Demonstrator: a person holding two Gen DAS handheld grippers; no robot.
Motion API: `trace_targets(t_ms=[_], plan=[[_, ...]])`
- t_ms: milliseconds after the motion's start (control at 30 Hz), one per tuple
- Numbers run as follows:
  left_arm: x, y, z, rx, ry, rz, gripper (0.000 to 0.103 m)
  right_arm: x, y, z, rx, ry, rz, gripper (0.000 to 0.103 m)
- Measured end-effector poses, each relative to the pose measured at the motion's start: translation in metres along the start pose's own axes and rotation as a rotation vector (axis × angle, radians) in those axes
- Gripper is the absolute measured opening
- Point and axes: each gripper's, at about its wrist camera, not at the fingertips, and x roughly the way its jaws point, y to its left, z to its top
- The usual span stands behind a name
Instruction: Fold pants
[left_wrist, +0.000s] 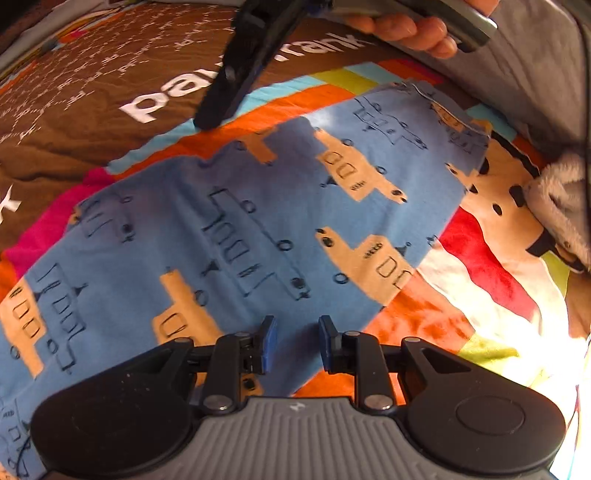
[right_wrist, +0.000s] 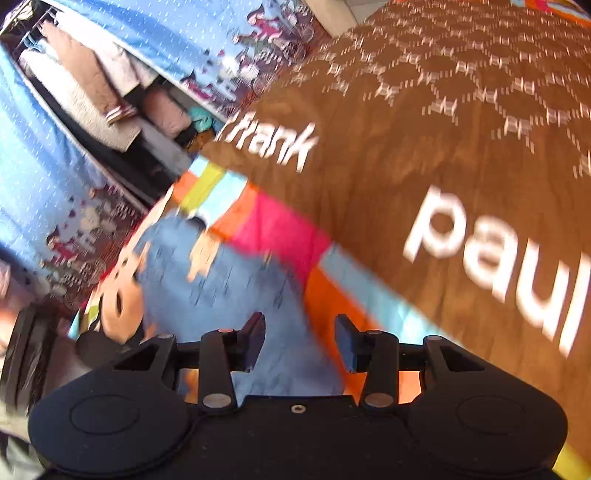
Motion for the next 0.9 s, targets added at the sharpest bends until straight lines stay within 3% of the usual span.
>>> trace_targets(t_ms=[133, 233, 333, 367, 533, 600, 633, 667, 700, 767, 900], plan=[[0.008, -0.011, 0.002, 0.019, 0.013, 0.018, 0.032, 0.032, -0.002, -0.027, 0.009, 0.102, 0.020, 0.044], [0.006, -0.011, 0.002, 0.016, 0.020, 0.022, 0.032, 0.025, -0.017, -0.031, 0.041, 0.047, -0.075, 0.022], [0.003, -0.013, 0.007, 0.013, 0.010, 0.021, 0.032, -0.015, -0.029, -0.038, 0.111, -0.081, -0.162, 0.044], [0.002, -0.014, 0.010, 0.004, 0.000, 0.014, 0.032, -0.026, -0.027, -0.044, 0.119, -0.104, -0.157, 0.046], [0.010, -0.029, 0.025, 0.006, -0.011, -0.024, 0.032, -0.034, -0.010, -0.093, 0.175, -0.060, -0.060, 0.063], [0.021, -0.040, 0.029, 0.054, 0.015, -0.025, 0.035, -0.032, -0.011, -0.116, 0.179, -0.030, -0.187, 0.059], [0.027, -0.045, 0.030, 0.085, 0.031, -0.009, 0.035, -0.039, -0.014, -0.127, 0.199, -0.056, -0.264, 0.048], [0.030, -0.049, 0.030, 0.110, 0.030, 0.004, 0.035, -0.050, -0.016, -0.137, 0.251, -0.099, -0.306, 0.047], [0.030, -0.052, 0.032, 0.118, 0.024, 0.000, 0.037, -0.063, -0.015, -0.148, 0.306, -0.155, -0.337, 0.050], [0.025, -0.052, 0.039, 0.083, -0.002, -0.049, 0.037, -0.090, -0.003, -0.169, 0.354, -0.253, -0.420, 0.065], [0.026, -0.058, 0.059, 0.045, -0.040, -0.083, 0.037, -0.124, 0.016, -0.215, 0.499, -0.356, -0.577, 0.069]])
